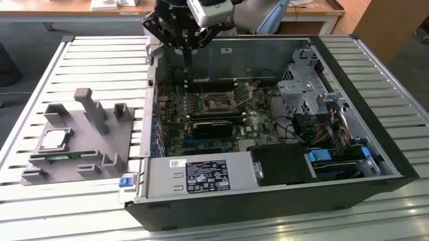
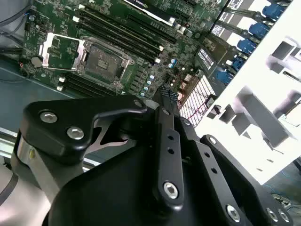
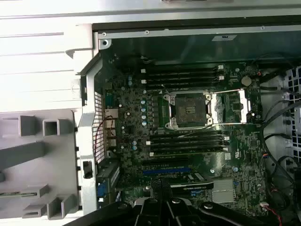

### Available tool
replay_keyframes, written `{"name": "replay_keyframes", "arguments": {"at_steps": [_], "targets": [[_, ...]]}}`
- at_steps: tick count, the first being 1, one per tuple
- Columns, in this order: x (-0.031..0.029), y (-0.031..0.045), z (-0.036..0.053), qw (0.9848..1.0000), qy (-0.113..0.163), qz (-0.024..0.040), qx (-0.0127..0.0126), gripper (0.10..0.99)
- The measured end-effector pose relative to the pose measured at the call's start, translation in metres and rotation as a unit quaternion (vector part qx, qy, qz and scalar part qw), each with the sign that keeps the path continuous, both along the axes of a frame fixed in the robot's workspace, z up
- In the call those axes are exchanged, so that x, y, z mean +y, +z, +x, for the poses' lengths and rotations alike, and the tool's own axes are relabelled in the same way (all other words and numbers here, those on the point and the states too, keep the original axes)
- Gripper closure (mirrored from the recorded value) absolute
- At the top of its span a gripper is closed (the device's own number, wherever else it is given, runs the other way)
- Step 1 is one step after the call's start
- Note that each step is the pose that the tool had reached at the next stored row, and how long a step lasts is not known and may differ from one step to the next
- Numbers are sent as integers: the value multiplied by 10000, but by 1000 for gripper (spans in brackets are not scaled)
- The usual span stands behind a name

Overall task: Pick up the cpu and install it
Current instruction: 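Reach for the cpu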

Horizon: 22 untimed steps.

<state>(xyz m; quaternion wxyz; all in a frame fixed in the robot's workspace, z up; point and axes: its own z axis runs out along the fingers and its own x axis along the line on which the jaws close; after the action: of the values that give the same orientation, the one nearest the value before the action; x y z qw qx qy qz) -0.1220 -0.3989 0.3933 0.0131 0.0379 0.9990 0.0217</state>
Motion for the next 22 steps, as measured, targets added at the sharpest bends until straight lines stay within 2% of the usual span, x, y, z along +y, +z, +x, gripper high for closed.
{"name": "replay_keyframes", "arguments": {"at_steps": [22], "targets": [[0, -3, -38, 10000, 0, -1, 6, 980]]}}
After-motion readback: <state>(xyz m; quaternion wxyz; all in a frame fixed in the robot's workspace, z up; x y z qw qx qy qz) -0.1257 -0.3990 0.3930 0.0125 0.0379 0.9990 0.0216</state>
